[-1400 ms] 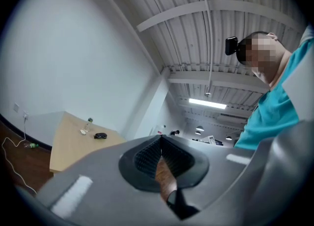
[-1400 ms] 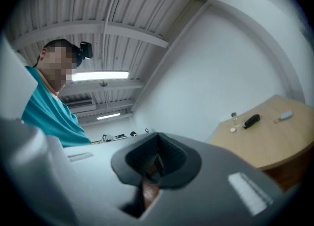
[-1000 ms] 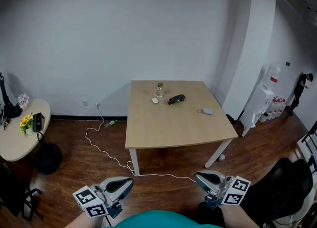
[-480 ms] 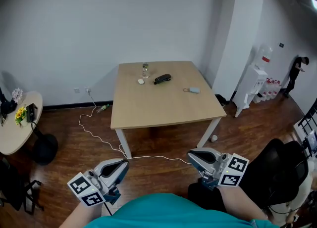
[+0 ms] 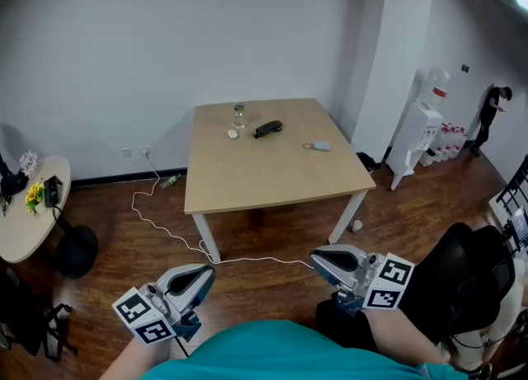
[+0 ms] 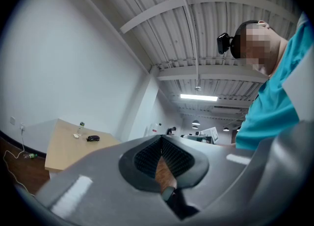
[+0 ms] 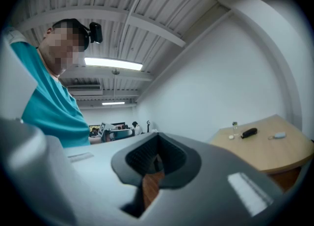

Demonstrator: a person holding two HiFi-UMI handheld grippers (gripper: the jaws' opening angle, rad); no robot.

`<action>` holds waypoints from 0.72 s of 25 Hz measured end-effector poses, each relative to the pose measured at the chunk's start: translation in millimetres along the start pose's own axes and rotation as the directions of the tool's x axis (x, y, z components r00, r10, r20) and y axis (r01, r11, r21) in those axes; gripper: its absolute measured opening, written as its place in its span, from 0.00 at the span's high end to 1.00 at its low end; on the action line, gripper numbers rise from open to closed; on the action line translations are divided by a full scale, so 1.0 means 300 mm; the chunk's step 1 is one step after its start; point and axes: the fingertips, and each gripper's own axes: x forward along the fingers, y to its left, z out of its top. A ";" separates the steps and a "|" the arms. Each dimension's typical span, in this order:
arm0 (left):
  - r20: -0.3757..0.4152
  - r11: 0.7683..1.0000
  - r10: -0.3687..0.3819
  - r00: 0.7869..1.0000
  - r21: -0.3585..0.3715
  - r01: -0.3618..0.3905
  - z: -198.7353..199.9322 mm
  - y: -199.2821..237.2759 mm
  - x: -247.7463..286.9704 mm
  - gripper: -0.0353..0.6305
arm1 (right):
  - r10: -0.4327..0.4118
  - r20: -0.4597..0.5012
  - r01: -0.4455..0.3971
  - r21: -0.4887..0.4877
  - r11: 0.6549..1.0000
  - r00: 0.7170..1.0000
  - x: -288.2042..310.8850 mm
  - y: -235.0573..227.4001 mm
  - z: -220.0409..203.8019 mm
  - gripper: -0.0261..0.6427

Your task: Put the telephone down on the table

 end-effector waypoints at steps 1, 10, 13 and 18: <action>-0.002 1.000 -0.004 1.000 -0.002 0.004 -0.003 0.000 -0.002 0.94 | -0.001 -0.002 0.001 0.003 1.000 1.000 0.002 0.004 -0.005 0.96; -0.014 1.000 -0.022 1.000 -0.006 0.022 -0.008 -0.002 -0.008 0.94 | -0.012 -0.014 0.012 -0.008 1.000 1.000 0.004 0.022 -0.018 0.96; -0.014 1.000 -0.024 1.000 -0.002 0.024 -0.001 0.002 -0.012 0.94 | -0.015 -0.013 0.015 -0.008 1.000 1.000 0.007 0.023 -0.018 0.96; -0.014 1.000 -0.023 1.000 -0.001 0.023 -0.001 0.008 -0.005 0.94 | -0.013 -0.013 0.013 -0.008 1.000 1.000 0.011 0.017 -0.019 0.96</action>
